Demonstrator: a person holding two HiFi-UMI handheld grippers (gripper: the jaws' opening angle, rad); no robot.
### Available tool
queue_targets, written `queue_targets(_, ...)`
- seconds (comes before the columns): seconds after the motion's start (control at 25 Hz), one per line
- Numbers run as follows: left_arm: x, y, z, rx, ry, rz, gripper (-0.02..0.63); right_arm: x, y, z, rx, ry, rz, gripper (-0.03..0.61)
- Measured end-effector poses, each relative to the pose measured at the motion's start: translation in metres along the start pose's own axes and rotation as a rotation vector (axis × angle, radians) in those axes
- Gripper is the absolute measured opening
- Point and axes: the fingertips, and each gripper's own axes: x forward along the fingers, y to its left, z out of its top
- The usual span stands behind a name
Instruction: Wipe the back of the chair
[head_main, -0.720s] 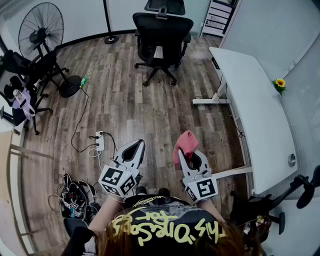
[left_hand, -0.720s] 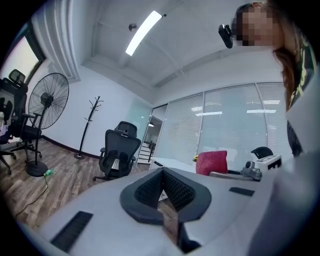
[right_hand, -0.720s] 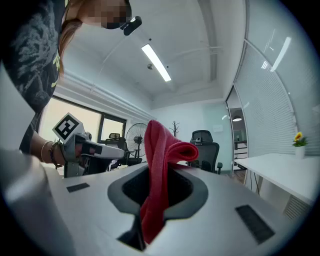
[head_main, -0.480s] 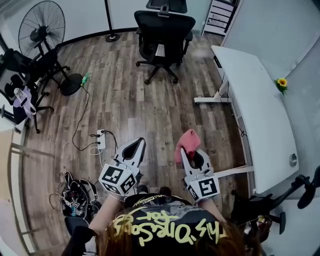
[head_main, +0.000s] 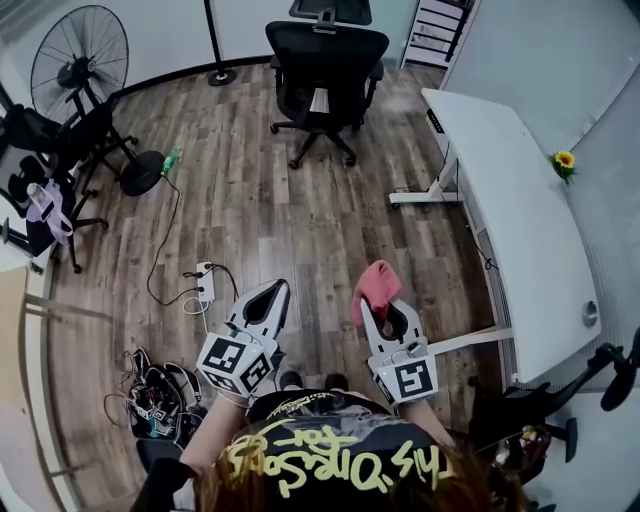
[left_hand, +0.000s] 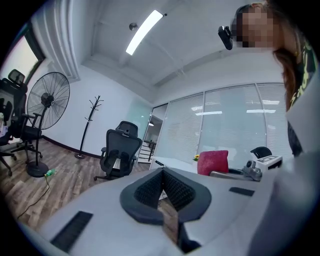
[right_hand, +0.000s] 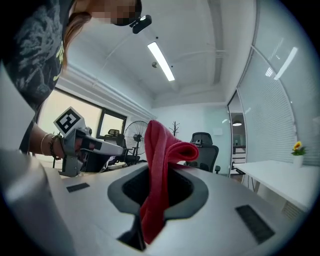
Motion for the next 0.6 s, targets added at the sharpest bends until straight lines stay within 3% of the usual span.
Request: queue_targets(0.6, -0.045, 0.039, -0.004, -0.010, 0.004, 0.000, -0.006, 0.015, 0.057, -0.005, 0.064, -0.008, -0.019, 0.061)
